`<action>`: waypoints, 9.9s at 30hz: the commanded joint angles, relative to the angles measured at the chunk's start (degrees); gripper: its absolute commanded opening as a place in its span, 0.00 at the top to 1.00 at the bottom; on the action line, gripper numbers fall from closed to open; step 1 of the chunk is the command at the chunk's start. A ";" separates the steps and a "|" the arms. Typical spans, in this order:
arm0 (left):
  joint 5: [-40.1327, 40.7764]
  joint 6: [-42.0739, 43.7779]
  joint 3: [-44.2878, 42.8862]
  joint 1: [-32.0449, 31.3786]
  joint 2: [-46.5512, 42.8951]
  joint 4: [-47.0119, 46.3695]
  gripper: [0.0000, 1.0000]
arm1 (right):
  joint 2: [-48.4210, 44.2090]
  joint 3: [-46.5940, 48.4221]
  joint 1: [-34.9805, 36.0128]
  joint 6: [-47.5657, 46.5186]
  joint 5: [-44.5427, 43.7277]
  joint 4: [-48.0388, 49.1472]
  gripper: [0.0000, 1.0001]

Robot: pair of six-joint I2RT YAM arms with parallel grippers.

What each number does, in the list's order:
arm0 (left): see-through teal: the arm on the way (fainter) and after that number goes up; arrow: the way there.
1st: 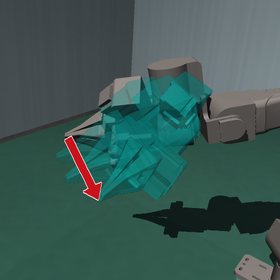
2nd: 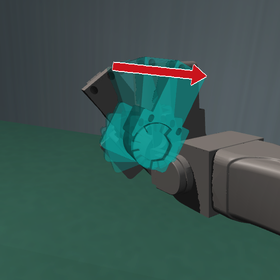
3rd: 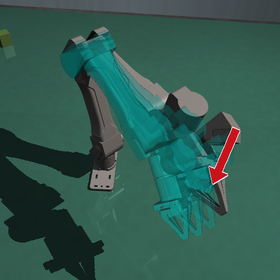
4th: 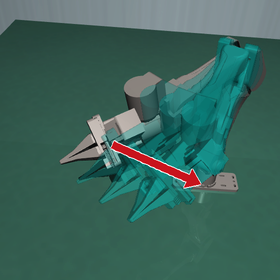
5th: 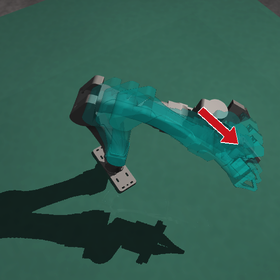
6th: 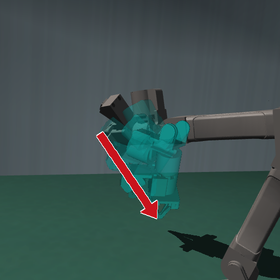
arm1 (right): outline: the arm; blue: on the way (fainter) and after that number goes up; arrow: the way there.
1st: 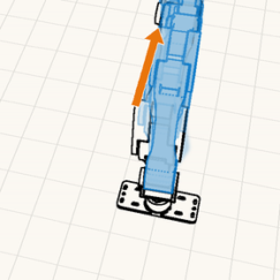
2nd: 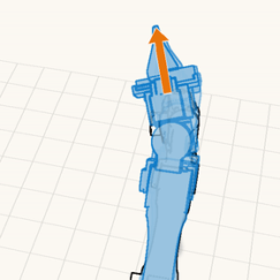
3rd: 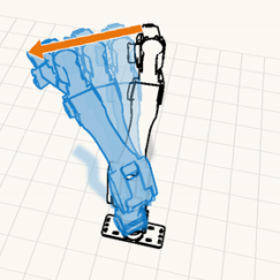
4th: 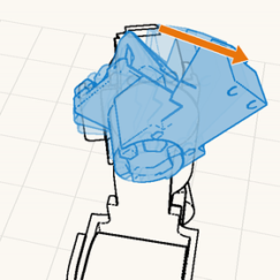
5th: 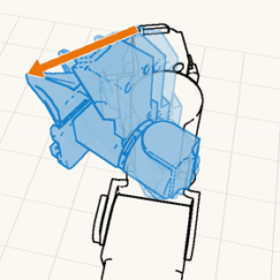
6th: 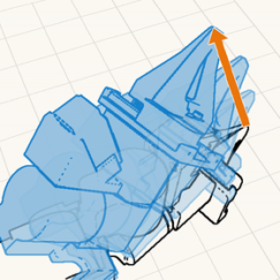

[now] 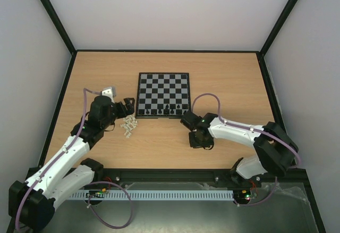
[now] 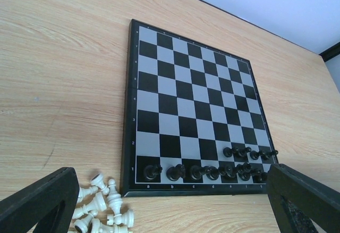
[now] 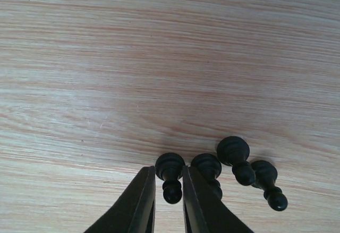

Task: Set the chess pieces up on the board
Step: Pick up the chess piece at the center of the board, then place the chess piece on the chessboard, then pick up the chess piece at the center of the board, then place the chess piece on the chessboard, then pick up the chess piece at the center of the board.

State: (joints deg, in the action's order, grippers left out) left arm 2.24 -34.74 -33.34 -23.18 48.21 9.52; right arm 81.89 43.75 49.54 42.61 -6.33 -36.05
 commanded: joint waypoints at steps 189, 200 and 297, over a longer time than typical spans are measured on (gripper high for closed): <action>-2.88 0.20 2.49 1.42 -0.20 -3.70 0.01 | 36.02 68.07 -2.92 -14.95 -1.18 -20.58 0.98; -2.04 0.27 2.22 1.41 -1.05 -2.43 0.01 | 48.72 81.77 -3.09 -18.75 4.09 -24.15 0.98; -7.92 0.05 4.51 1.47 -0.74 -7.97 0.00 | -9.46 2.70 -5.35 6.52 -4.83 -8.94 0.46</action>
State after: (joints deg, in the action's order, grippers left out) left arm -3.66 -34.72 -29.95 -21.85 47.75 3.60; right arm 72.90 48.90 44.86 44.45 -8.99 -46.70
